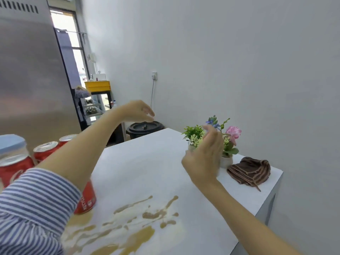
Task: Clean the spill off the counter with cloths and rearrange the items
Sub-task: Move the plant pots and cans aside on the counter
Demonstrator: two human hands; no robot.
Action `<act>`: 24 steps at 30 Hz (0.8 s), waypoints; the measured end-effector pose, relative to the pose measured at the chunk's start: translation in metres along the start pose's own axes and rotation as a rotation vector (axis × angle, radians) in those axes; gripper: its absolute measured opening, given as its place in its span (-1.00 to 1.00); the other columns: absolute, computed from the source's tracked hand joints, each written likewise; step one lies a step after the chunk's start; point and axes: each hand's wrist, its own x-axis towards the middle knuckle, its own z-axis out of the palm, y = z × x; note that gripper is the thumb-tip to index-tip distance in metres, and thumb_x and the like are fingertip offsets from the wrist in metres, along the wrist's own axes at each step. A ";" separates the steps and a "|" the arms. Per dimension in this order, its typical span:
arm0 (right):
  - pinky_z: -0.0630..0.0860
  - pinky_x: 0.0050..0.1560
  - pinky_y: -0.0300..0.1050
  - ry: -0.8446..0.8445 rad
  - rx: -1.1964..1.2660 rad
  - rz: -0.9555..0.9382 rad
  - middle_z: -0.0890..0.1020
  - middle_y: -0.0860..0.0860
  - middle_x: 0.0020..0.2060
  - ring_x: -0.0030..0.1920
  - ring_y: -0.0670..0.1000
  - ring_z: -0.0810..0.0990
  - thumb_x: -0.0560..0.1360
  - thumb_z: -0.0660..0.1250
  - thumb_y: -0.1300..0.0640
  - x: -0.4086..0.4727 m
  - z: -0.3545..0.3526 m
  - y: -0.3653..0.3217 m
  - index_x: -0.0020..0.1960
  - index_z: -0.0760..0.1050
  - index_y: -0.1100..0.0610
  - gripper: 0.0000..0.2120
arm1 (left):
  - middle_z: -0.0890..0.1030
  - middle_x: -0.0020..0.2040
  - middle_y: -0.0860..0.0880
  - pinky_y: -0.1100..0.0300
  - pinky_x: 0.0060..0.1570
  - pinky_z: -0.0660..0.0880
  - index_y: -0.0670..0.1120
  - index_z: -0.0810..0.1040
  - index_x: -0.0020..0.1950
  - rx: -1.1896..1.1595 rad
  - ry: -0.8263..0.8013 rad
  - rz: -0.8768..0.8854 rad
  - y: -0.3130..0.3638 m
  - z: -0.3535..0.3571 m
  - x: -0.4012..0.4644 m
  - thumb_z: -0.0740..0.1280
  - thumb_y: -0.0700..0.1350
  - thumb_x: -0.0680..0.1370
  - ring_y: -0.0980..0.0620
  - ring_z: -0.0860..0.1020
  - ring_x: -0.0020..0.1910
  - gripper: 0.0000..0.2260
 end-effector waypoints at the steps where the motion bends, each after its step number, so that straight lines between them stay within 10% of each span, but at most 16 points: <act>1: 0.16 0.11 -0.17 -0.050 0.000 -0.038 0.40 0.12 0.05 0.11 0.13 0.34 0.18 0.42 0.33 0.001 0.003 -0.015 0.20 0.17 0.07 -0.30 | 0.55 0.23 0.00 0.10 0.31 0.31 -0.04 0.56 0.23 0.008 0.010 -0.039 -0.010 -0.010 -0.012 0.30 -0.07 0.54 0.00 0.49 0.23 -0.73; 6: 0.06 -0.03 -0.31 -0.300 0.170 -0.195 0.41 0.07 0.03 0.04 0.08 0.36 0.32 0.47 0.08 -0.011 0.025 -0.083 0.19 0.35 0.19 -0.47 | 0.57 0.20 0.01 0.16 0.18 0.36 -0.02 0.58 0.21 0.074 0.081 -0.256 -0.064 -0.047 -0.077 0.28 -0.11 0.55 0.00 0.51 0.14 -0.75; 11: 0.23 0.23 -0.16 -0.669 0.331 -0.230 0.36 0.04 0.22 0.23 0.03 0.31 0.32 0.41 -0.27 -0.052 0.057 -0.153 0.36 0.24 0.15 -0.20 | 0.58 0.19 -0.04 0.17 0.10 0.40 -0.04 0.59 0.18 0.079 0.123 -0.466 -0.108 -0.062 -0.138 0.21 -0.22 0.57 0.01 0.51 0.08 -0.74; 17: 0.47 0.25 0.02 -1.064 0.553 0.281 0.51 0.03 0.23 0.25 0.06 0.51 0.32 0.52 -0.01 -0.087 0.100 -0.180 0.31 0.23 0.09 -0.31 | 0.56 0.20 -0.04 0.16 0.00 0.45 -0.04 0.49 0.26 0.129 0.075 -0.626 -0.143 -0.045 -0.170 0.31 -0.05 0.52 -0.03 0.53 0.08 -0.69; 24: 0.52 0.07 -0.12 -0.979 0.642 0.339 0.59 0.01 0.11 0.09 -0.01 0.57 0.30 0.54 0.09 -0.071 0.095 -0.168 0.26 0.42 0.11 -0.41 | 0.52 0.18 -0.06 0.04 0.12 0.42 -0.11 0.38 0.22 0.402 -0.016 -0.726 -0.159 -0.016 -0.178 0.45 0.11 0.38 -0.08 0.49 0.16 -0.47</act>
